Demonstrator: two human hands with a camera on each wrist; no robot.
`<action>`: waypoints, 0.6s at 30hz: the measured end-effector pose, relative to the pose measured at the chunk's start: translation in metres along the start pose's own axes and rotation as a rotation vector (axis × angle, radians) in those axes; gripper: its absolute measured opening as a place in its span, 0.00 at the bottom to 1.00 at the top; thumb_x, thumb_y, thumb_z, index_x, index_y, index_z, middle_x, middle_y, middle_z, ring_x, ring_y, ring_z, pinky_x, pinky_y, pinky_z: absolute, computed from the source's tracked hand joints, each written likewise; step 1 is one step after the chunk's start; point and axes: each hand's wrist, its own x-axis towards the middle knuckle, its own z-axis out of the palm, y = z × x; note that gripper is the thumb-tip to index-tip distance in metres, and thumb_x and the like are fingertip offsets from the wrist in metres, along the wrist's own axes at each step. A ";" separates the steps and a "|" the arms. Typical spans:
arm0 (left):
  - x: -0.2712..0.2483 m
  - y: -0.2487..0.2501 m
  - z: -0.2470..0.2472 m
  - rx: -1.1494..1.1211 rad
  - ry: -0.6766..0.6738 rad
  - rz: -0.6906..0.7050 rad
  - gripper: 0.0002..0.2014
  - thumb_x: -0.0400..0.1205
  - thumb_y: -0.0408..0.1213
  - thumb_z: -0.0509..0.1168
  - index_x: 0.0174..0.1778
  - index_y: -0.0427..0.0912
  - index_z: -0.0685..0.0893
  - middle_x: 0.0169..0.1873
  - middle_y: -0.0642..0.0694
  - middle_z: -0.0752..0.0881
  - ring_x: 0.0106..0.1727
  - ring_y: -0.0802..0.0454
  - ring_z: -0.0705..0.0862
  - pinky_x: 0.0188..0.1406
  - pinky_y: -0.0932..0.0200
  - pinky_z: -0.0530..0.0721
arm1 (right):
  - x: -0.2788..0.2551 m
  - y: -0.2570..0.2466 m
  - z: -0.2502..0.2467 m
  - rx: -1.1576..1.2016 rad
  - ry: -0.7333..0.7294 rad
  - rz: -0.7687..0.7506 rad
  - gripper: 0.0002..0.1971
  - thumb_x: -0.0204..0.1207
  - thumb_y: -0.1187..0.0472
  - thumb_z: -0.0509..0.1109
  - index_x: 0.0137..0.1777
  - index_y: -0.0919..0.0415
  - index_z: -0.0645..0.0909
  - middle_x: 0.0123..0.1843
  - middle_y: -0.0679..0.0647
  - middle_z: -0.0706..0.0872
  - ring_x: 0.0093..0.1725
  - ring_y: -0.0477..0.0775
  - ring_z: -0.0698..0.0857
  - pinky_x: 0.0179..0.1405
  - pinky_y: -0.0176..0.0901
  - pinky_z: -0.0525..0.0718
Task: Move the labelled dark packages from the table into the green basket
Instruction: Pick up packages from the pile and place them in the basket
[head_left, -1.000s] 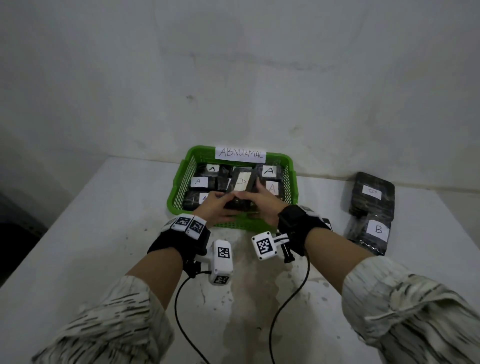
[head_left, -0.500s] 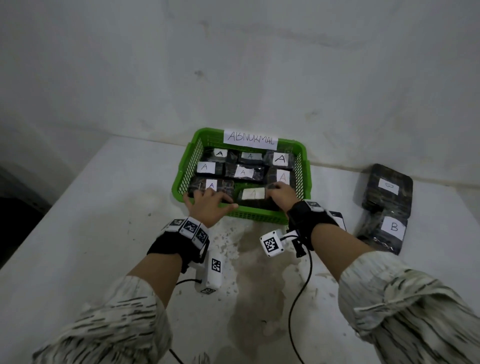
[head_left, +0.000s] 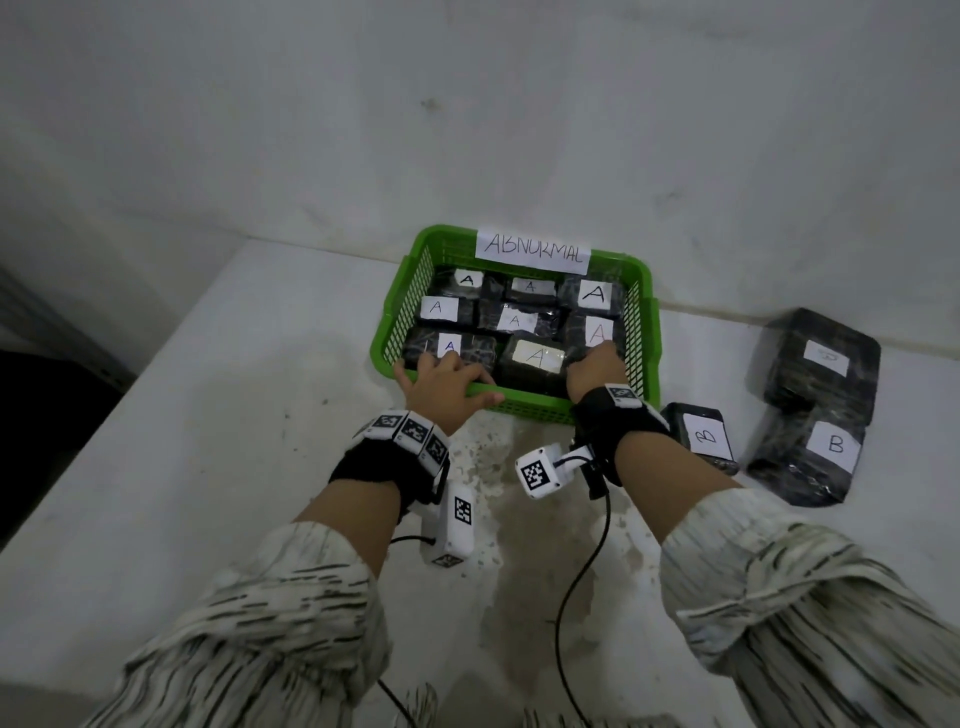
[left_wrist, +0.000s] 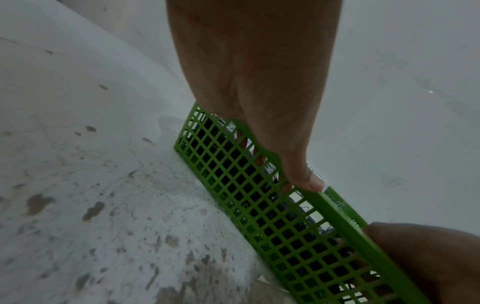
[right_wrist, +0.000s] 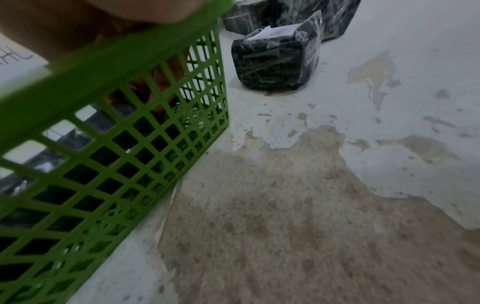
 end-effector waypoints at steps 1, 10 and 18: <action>0.000 0.000 0.000 0.001 -0.001 -0.002 0.18 0.78 0.64 0.58 0.54 0.59 0.82 0.62 0.51 0.77 0.75 0.43 0.62 0.76 0.28 0.41 | -0.002 0.000 0.000 0.000 0.004 -0.007 0.26 0.82 0.65 0.63 0.76 0.75 0.60 0.67 0.72 0.80 0.63 0.70 0.82 0.52 0.52 0.79; 0.001 0.001 -0.002 0.003 -0.028 -0.011 0.18 0.78 0.63 0.58 0.55 0.59 0.82 0.64 0.51 0.76 0.77 0.41 0.61 0.75 0.28 0.40 | 0.000 0.006 0.002 -0.111 -0.179 -0.196 0.14 0.81 0.53 0.63 0.61 0.55 0.85 0.65 0.58 0.85 0.61 0.62 0.84 0.61 0.47 0.81; 0.001 0.001 -0.004 0.031 -0.044 -0.022 0.18 0.79 0.63 0.57 0.57 0.59 0.81 0.67 0.49 0.75 0.77 0.41 0.61 0.75 0.27 0.42 | -0.004 0.009 0.000 -0.249 -0.139 -0.214 0.19 0.79 0.48 0.64 0.69 0.50 0.79 0.75 0.63 0.69 0.76 0.67 0.61 0.69 0.56 0.68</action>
